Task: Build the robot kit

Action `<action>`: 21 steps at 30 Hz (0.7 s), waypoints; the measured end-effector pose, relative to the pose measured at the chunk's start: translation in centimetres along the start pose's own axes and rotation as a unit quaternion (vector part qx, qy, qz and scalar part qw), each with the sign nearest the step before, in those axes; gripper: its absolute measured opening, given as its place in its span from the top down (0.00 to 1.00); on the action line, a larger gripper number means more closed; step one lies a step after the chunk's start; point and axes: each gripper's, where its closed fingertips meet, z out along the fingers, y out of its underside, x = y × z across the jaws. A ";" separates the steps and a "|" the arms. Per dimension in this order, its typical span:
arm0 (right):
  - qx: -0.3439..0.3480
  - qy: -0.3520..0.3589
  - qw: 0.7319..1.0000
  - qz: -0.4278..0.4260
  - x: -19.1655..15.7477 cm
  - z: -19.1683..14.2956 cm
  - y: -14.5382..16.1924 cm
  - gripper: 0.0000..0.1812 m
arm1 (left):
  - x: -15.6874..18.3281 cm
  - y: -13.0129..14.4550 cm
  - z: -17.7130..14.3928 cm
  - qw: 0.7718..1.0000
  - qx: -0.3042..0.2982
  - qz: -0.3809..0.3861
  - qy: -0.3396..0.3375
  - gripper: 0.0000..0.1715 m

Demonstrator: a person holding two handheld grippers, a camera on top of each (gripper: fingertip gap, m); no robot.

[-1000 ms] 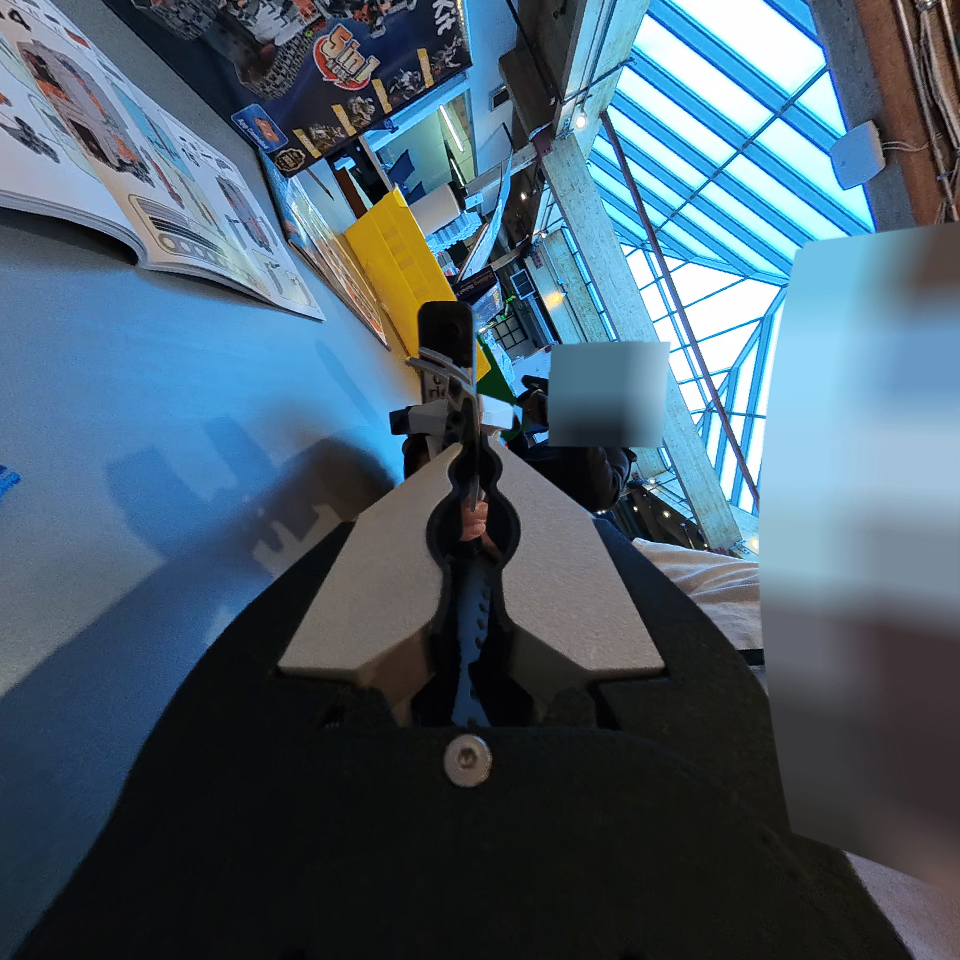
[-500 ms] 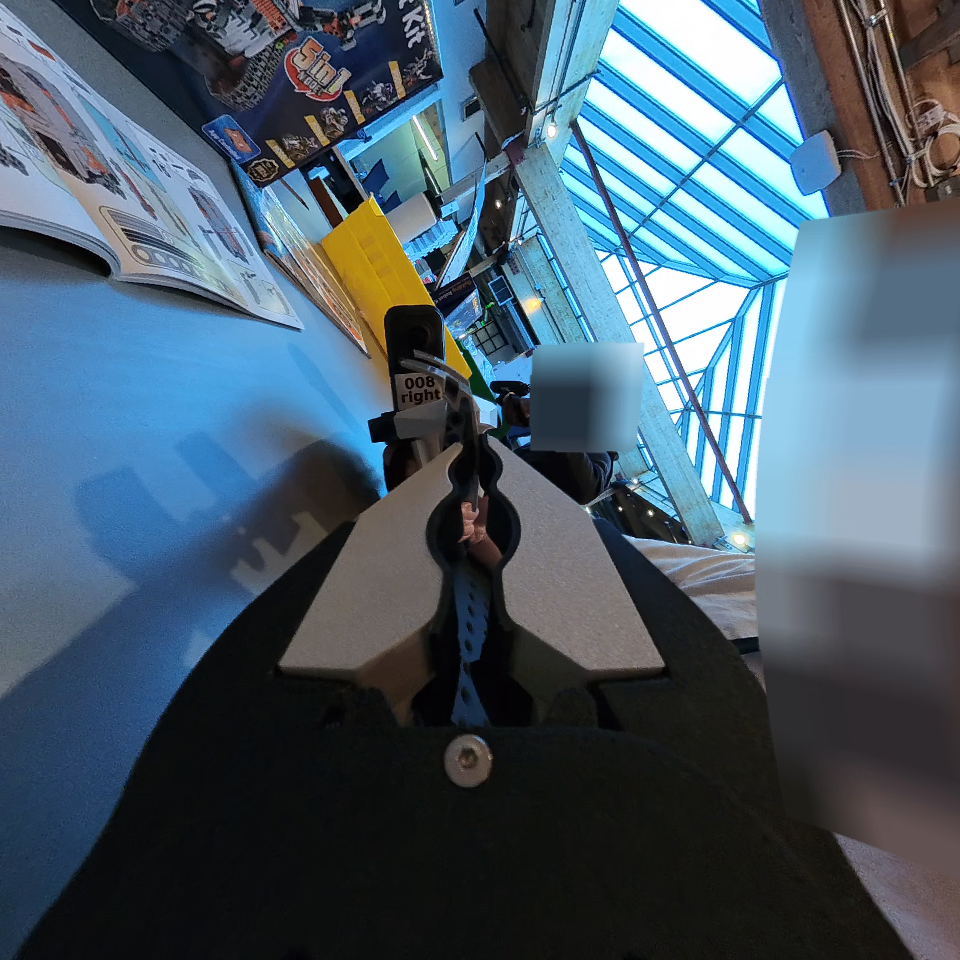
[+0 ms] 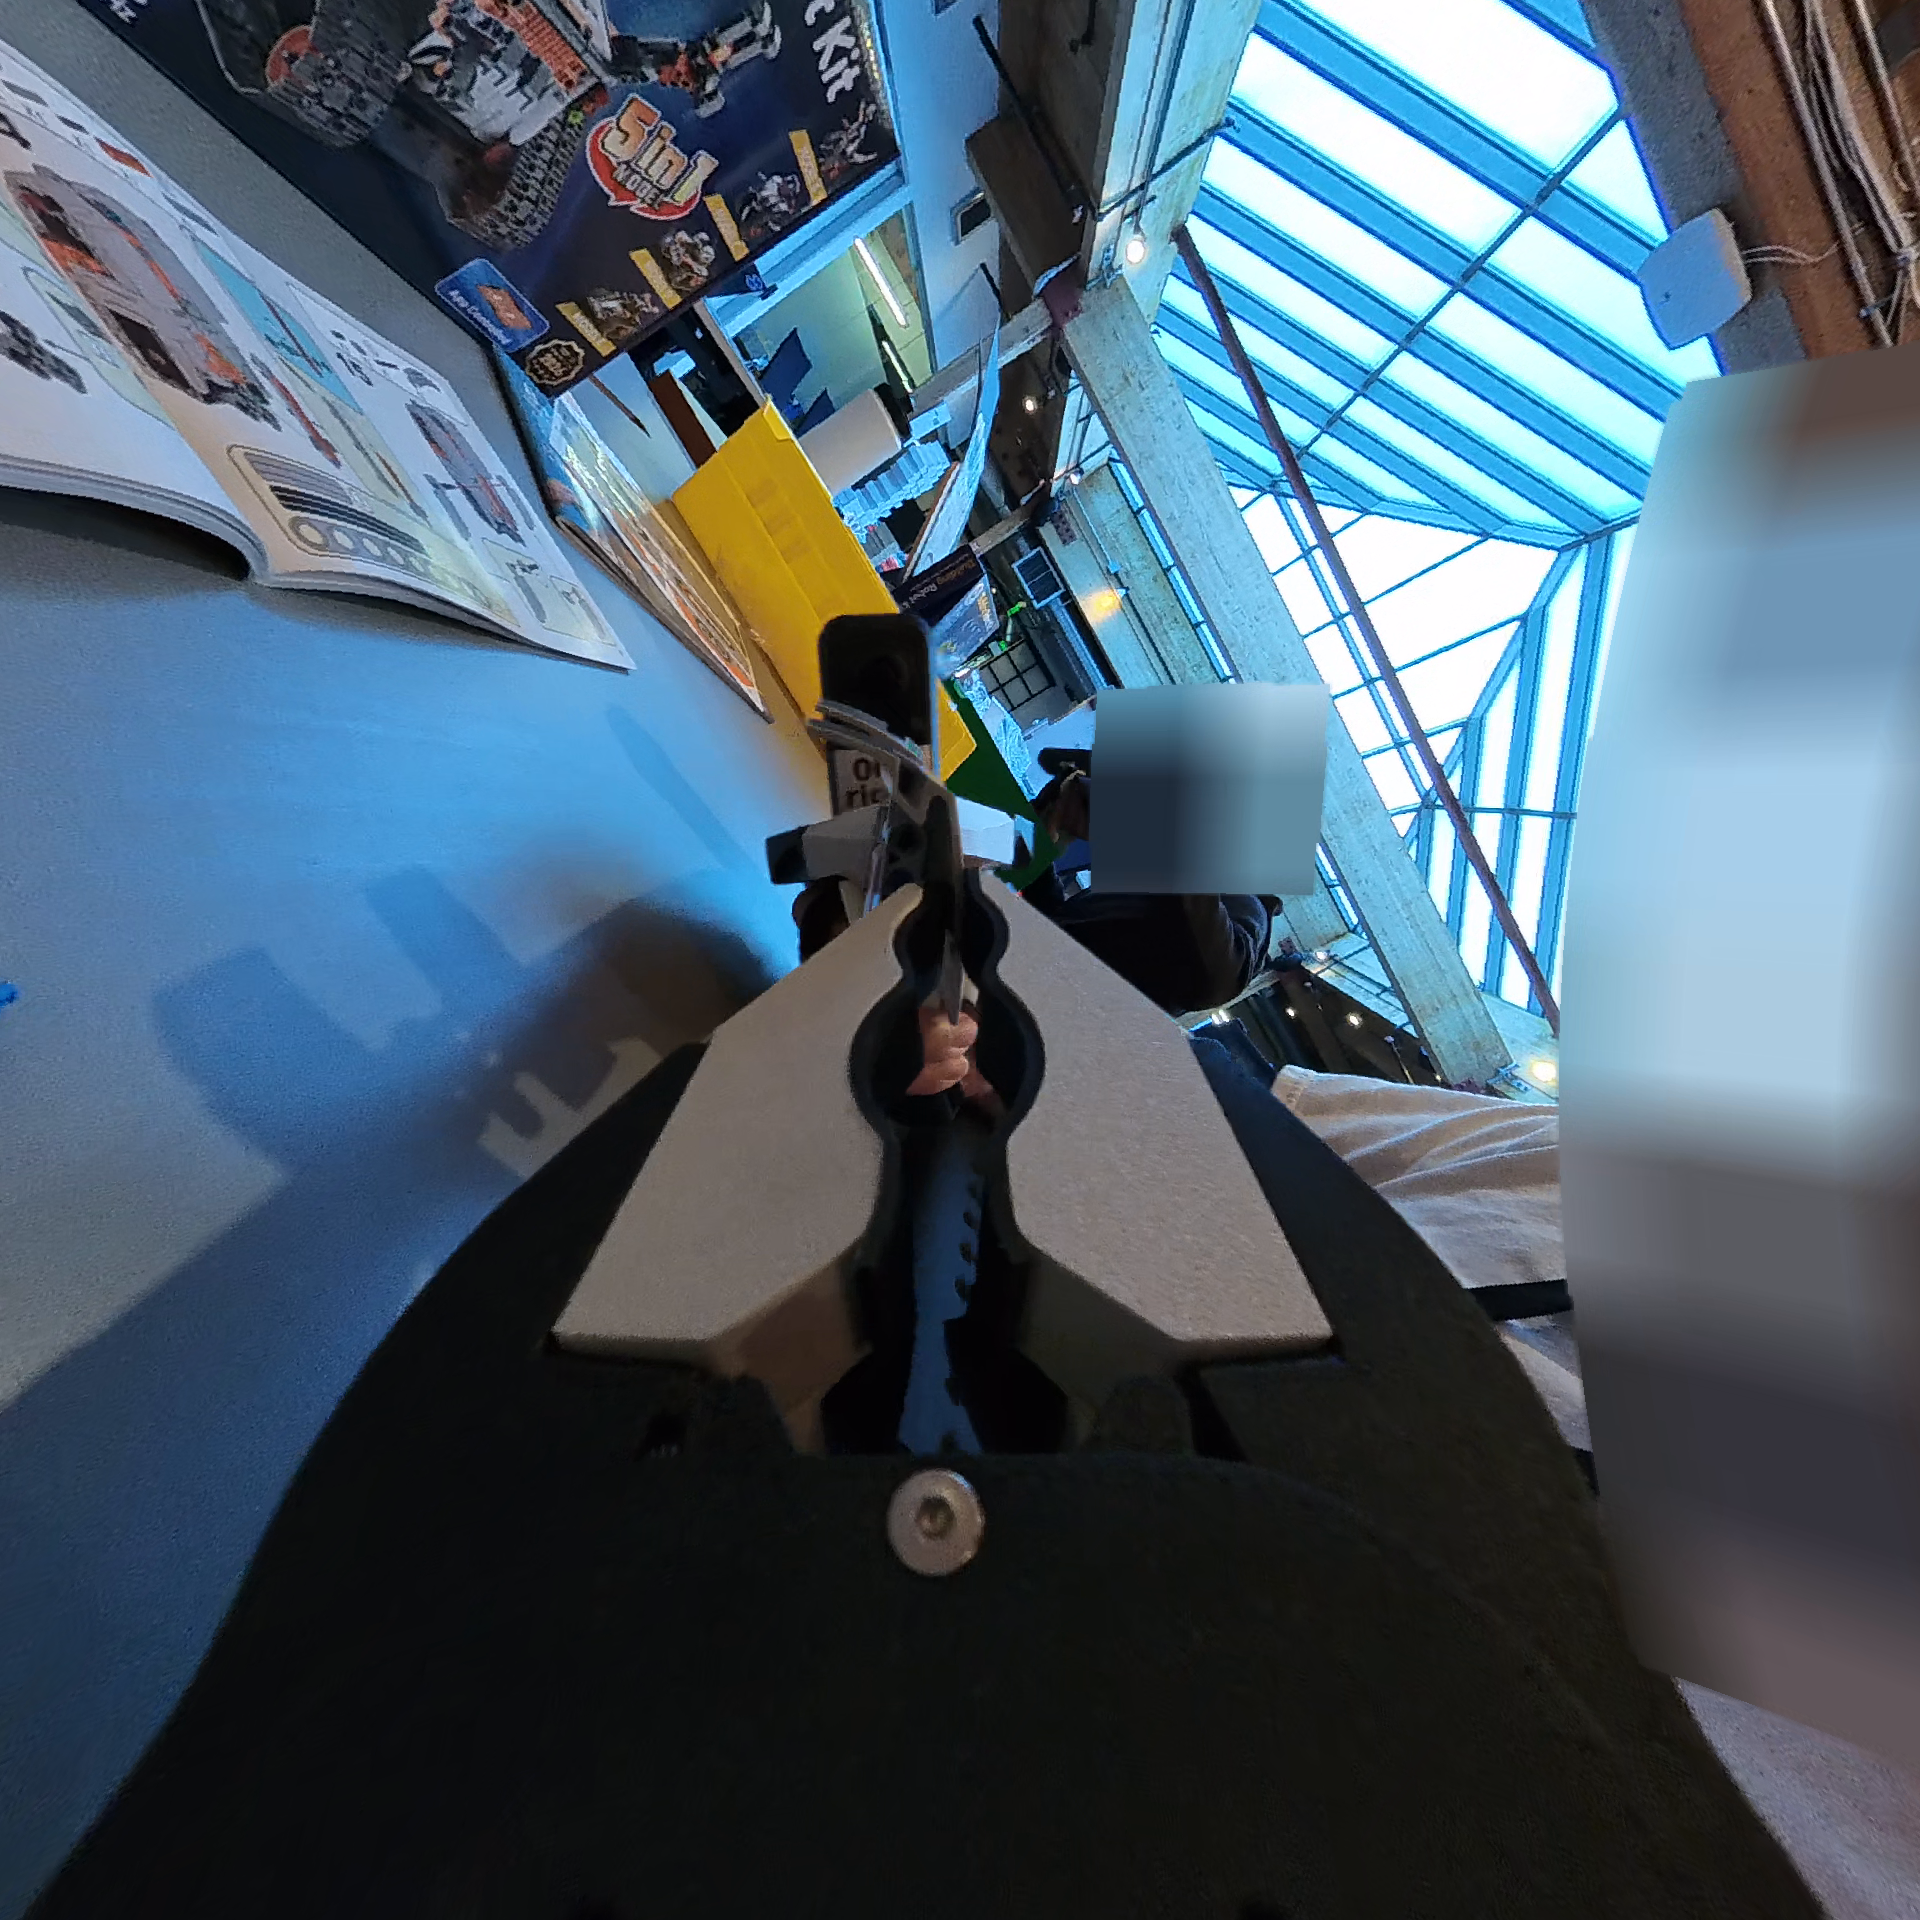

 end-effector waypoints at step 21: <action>-0.063 -0.026 0.998 0.004 -0.4 -0.4 0.4 0.99 | 0.0 0.8 0.2 1.000 -0.027 0.001 0.001 1.00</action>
